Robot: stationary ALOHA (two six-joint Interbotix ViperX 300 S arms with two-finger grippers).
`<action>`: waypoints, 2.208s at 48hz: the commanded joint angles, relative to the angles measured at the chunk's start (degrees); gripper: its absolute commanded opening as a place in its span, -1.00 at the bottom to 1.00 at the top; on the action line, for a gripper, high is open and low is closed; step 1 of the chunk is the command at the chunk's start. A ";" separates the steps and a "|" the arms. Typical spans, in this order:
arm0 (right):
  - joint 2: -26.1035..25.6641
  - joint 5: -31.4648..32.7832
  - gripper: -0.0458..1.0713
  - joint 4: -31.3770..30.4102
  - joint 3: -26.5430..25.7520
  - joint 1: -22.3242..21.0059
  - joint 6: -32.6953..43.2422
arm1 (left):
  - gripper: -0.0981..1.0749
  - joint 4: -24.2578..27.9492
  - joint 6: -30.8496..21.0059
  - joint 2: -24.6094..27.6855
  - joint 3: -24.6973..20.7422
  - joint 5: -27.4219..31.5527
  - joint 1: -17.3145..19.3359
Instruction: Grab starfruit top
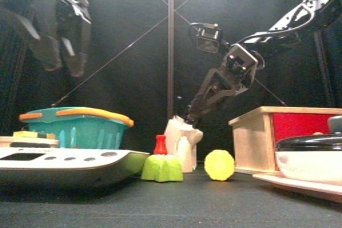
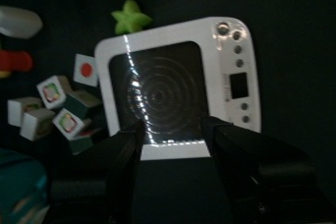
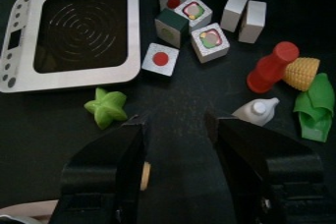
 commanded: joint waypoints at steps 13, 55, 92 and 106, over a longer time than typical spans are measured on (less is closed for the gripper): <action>-0.62 -0.18 0.57 -1.23 -2.55 0.26 -0.18 | 0.62 12.92 -33.31 0.62 1.32 3.25 -8.26; 0.79 -0.18 0.57 -1.49 -4.13 -0.09 0.00 | 0.61 -6.33 -61.00 14.59 -7.65 20.30 -18.11; 1.85 -0.18 0.57 -1.05 -4.39 0.79 0.44 | 0.60 -2.55 -61.08 8.70 10.28 15.21 -16.35; 1.93 0.00 0.57 -0.53 -4.39 0.88 0.44 | 0.60 0.79 -61.08 2.29 11.78 16.52 -14.94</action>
